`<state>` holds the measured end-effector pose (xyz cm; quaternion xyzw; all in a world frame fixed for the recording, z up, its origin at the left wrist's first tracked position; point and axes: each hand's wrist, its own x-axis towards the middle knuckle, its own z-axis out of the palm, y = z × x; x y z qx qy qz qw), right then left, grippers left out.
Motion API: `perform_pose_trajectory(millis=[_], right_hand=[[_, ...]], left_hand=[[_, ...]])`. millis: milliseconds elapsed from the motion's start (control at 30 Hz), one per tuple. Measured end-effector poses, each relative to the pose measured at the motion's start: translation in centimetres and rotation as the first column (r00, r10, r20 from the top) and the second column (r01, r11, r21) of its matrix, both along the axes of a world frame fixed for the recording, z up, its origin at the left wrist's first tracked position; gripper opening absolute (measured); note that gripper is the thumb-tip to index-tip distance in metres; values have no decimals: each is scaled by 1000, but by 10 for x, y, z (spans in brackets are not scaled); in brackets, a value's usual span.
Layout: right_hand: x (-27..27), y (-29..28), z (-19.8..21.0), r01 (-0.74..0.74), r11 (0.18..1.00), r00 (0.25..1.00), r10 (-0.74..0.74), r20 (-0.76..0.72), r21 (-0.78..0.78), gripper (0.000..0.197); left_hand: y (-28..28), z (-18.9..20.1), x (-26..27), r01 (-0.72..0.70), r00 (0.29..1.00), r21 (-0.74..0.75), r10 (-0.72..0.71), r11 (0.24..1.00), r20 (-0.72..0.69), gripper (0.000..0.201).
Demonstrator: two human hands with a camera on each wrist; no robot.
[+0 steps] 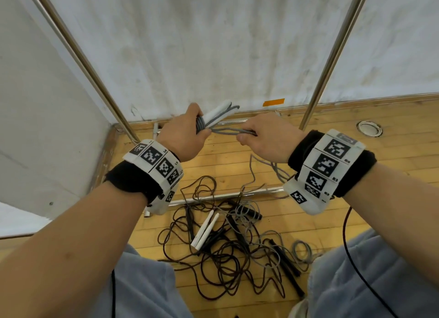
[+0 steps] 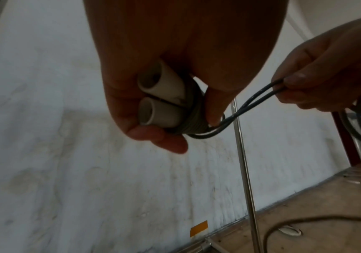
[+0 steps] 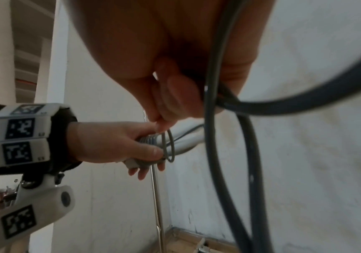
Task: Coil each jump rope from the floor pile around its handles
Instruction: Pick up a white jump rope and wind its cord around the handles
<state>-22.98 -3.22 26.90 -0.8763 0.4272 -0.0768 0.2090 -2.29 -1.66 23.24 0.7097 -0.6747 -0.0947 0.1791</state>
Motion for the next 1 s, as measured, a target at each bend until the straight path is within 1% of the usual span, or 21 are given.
perform_pose_trajectory(millis=[67,133,200,267,300,400,433,500,567,667,767,833,900,967,1000], right_hand=[[-2,1,3,-35,998,999,32,-41,-59,33],[-3,1,6,-51,993,998,46,-45,-106,32],[-4,1,7,-45,990,999,44,-11,-133,31],[-5,-2,6,-20,987,999,27,38,-160,32],[-5,-3,6,-1,985,998,11,60,-170,32],[-6,-8,5,52,975,997,-40,63,-215,37],[-7,-10,4,66,972,997,-57,49,-227,39],[-7,-13,3,92,970,996,-86,36,-223,41],[-8,-17,2,123,974,992,-113,61,-190,44],[-10,-24,1,161,982,979,-147,142,-99,46],[-16,-32,2,187,982,958,-186,220,17,45],[-19,-34,2,175,980,951,-193,240,93,41],[-20,-36,0,157,978,957,-185,222,135,42],[-19,-36,-2,129,965,953,-184,239,229,46],[-19,-35,-4,98,955,951,-172,256,279,44]], left_hand=[[2,-2,-3,41,997,73,-46,996,58,26],[5,-3,-9,73,991,133,-86,988,98,23],[9,-4,-16,112,982,166,-134,980,133,17],[14,-5,-25,156,971,166,-182,974,157,12],[16,-5,-30,178,962,149,-203,973,182,15],[22,-4,-42,232,932,86,-247,969,267,37],[23,-4,-45,237,929,76,-249,968,274,39],[23,-4,-50,238,931,66,-247,969,267,38],[24,-5,-52,245,937,63,-253,968,243,36],[26,-3,-54,273,937,59,-279,960,209,32],[30,1,-51,328,937,16,-328,944,119,27],[33,6,-50,370,929,-26,-369,929,33,24],[36,12,-49,386,919,-61,-390,920,-66,19],[39,16,-49,360,906,-94,-372,928,-202,14],[40,19,-49,328,893,-103,-344,939,-292,10]])
